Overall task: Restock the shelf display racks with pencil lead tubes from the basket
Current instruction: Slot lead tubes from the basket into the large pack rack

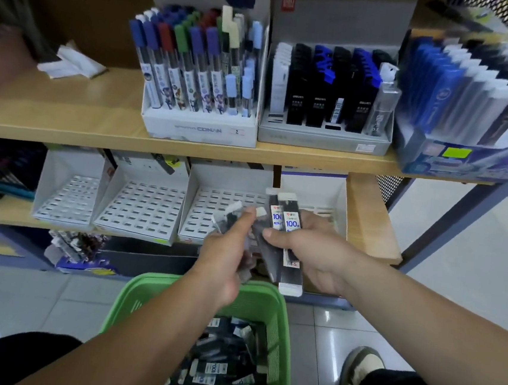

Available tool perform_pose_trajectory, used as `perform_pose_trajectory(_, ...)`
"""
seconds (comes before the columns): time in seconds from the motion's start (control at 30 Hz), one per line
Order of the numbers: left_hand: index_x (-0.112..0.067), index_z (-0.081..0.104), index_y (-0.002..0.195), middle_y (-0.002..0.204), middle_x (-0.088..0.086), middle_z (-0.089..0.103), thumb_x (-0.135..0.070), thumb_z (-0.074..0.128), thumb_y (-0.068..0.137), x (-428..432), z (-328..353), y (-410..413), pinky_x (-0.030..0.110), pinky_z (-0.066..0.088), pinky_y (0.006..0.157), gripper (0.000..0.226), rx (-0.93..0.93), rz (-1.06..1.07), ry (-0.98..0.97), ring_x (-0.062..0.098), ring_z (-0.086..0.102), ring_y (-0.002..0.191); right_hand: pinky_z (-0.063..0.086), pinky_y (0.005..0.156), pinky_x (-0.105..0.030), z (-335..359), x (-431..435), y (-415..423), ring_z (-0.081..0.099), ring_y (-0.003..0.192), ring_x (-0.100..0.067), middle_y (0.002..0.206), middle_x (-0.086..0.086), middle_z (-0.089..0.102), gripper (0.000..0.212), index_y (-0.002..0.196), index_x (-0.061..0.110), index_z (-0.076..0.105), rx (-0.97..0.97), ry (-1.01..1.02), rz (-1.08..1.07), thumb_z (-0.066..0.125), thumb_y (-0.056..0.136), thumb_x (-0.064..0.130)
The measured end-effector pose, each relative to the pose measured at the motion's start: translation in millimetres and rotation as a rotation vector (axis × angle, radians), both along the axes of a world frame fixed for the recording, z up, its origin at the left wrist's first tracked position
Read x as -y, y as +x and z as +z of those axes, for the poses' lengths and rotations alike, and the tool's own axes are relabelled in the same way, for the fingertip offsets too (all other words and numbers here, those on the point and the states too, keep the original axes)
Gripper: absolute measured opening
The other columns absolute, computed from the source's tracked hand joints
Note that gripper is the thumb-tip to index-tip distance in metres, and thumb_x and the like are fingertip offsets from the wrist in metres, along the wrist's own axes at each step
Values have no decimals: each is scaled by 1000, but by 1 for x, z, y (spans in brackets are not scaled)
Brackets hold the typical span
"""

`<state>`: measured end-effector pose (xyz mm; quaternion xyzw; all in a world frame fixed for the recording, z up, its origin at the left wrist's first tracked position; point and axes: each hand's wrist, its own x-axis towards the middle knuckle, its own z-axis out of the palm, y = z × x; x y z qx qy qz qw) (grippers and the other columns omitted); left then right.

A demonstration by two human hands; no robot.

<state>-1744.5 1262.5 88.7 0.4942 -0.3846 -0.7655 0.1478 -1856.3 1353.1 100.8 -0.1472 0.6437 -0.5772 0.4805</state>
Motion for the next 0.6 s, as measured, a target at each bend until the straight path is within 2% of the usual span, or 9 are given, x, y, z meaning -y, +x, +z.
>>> perform_pose_trajectory(0.1,-7,64,130,66,3,66,-60,83,75,4,0,17,21,44,45,79,1,-24,-14,11,60,48,62,80,-39,-3,5,1,76,97,-27,105,-12,78,37,123,10,67,34,1,11,74,89,-4)
perform_pose_trajectory(0.17,-7,67,127,72,3,68,-58,78,81,0,-1,26,24,48,47,70,-34,-27,-14,15,63,51,62,80,-41,-5,10,8,76,94,-28,104,-12,78,37,122,10,67,57,0,6,73,88,-5)
perform_pose_trajectory(0.23,-10,68,123,89,6,79,-54,71,90,-3,-2,28,36,63,65,55,-90,-6,1,23,77,72,63,79,-47,-7,16,17,77,91,-29,101,-12,79,36,120,11,68,90,5,-22,74,88,-4)
perform_pose_trajectory(0.3,-14,71,117,98,9,80,-48,70,93,-7,0,26,49,64,82,42,-116,10,-16,28,79,89,63,70,-45,-7,22,26,77,82,-26,95,-10,79,26,112,14,71,106,8,-30,74,91,1)
perform_pose_trajectory(0.37,-13,72,116,99,10,80,-39,72,95,-10,3,24,46,65,77,33,-156,32,-32,28,78,91,60,59,-36,-7,24,31,75,72,-20,89,-8,79,18,105,18,74,110,8,-31,69,95,4)
perform_pose_trajectory(0.4,-12,72,117,99,11,80,-35,73,95,-10,3,24,44,65,75,31,-167,44,-28,27,78,90,58,58,-34,-8,25,31,74,72,-20,90,-7,79,17,106,18,74,120,-4,-35,67,97,5)
perform_pose_trajectory(0.5,-10,69,119,98,12,80,-35,72,96,0,5,25,44,65,76,34,-141,77,21,30,79,88,58,60,-34,-7,25,26,74,71,-19,91,-7,78,14,111,15,70,175,-45,-89,67,99,11)
perform_pose_trajectory(0.57,-10,67,122,98,13,80,-38,71,97,8,5,26,38,63,66,37,-122,102,35,30,78,85,58,58,-31,-7,22,20,73,69,-19,93,-9,76,15,113,12,69,189,-57,-102,66,99,9)
perform_pose_trajectory(0.6,-11,67,121,99,13,80,-39,69,98,11,5,26,36,62,63,36,-112,104,30,29,78,84,60,62,-32,-7,21,18,74,75,-20,98,-9,77,19,117,11,69,186,-61,-91,66,98,8)
